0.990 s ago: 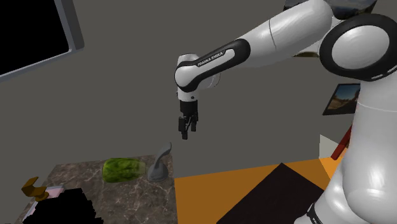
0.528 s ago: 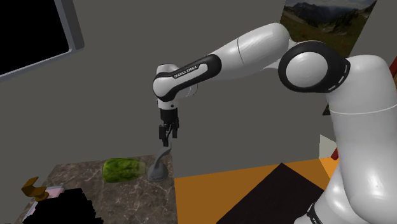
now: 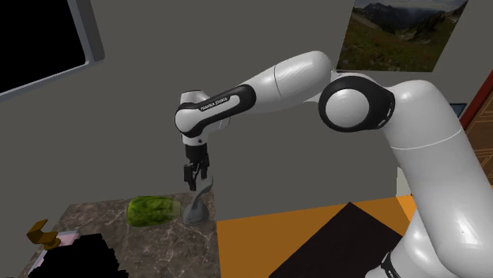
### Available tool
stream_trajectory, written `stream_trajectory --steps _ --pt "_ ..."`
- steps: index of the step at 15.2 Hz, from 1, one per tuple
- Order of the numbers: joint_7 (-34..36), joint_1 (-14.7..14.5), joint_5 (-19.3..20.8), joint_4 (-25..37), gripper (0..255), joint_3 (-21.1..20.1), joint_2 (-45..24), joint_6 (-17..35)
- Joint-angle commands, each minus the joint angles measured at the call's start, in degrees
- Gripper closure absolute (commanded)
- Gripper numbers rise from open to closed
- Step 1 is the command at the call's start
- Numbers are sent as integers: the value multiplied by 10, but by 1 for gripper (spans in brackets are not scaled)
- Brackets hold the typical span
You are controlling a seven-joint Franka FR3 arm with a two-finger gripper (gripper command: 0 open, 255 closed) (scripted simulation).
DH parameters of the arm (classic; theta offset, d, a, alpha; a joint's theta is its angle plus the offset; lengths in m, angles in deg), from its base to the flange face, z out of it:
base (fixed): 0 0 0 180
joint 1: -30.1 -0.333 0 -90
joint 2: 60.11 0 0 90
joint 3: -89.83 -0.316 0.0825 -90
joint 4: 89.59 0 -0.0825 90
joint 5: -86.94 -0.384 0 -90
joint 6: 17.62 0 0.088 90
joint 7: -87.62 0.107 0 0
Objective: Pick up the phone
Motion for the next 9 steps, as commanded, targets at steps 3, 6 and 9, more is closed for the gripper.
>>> stream_trajectory --steps 3,6,9 --pt "-5 0 0 -7 0 1 -19 25" --pt "-5 0 0 -6 255 1 -20 25" --pt "-5 -1 0 -4 255 1 -21 25"
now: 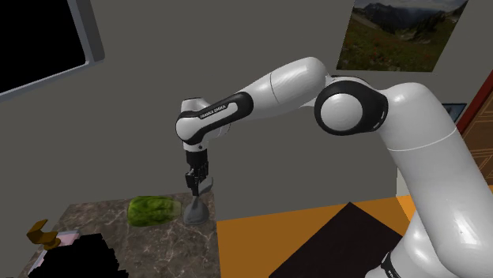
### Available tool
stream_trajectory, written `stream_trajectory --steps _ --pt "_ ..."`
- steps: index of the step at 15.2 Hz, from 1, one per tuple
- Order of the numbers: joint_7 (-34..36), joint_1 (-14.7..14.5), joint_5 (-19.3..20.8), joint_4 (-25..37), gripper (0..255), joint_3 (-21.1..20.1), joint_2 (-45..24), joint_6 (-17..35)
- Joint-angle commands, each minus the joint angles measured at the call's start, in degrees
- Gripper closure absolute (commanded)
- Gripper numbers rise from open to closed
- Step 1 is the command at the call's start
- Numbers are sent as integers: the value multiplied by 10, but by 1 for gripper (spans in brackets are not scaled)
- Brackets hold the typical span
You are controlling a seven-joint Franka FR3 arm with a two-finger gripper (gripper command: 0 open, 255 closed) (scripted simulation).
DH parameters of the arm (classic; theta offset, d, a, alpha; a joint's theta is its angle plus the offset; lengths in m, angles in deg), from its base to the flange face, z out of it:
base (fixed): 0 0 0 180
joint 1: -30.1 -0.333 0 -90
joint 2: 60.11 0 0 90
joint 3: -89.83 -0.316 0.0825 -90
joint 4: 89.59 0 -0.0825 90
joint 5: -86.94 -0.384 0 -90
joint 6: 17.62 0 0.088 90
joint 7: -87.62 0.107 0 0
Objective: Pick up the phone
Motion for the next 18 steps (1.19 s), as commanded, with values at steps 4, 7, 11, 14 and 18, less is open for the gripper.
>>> stream_trajectory --steps 4,7,11,14,18 --pt "0 0 0 0 255 0 -1 0" --pt "1 1 0 -1 255 0 5 -5" --pt "4 1 0 4 255 -1 21 -25" --pt "6 2 -1 9 255 -1 32 -42" --pt "10 2 -1 19 255 -2 46 -64"
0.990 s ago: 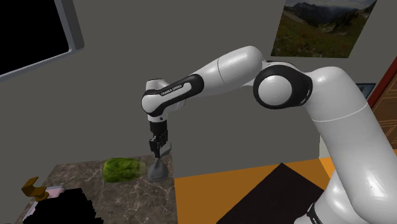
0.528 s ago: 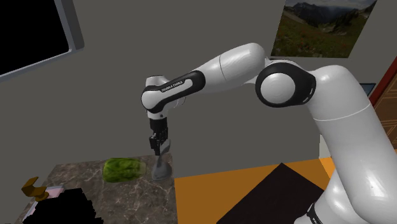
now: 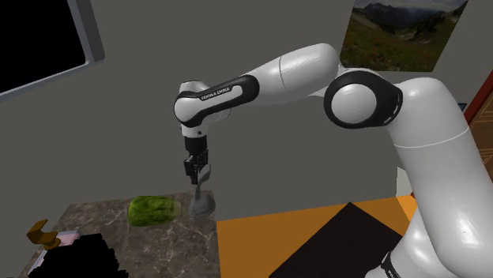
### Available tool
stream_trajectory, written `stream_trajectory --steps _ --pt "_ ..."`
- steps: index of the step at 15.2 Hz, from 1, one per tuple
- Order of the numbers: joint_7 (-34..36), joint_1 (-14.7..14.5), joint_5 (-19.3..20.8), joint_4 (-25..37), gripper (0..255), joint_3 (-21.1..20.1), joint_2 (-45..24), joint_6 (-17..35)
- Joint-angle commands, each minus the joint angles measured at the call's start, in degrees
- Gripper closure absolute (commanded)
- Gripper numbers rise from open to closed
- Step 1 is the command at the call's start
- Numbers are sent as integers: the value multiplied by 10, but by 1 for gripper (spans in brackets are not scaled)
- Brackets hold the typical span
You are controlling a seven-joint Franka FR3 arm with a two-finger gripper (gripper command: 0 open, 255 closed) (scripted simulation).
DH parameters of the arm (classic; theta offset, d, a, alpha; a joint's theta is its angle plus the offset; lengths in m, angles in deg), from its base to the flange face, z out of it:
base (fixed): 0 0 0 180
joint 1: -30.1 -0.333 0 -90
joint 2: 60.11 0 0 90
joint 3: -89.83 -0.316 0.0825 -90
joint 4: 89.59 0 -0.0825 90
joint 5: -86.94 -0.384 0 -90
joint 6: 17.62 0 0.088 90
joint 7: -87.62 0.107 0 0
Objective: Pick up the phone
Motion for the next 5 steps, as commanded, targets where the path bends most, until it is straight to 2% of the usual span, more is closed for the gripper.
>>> stream_trajectory --steps 1,5 --pt "2 1 0 6 255 0 7 -12" --pt "4 1 0 12 255 -1 13 -25"
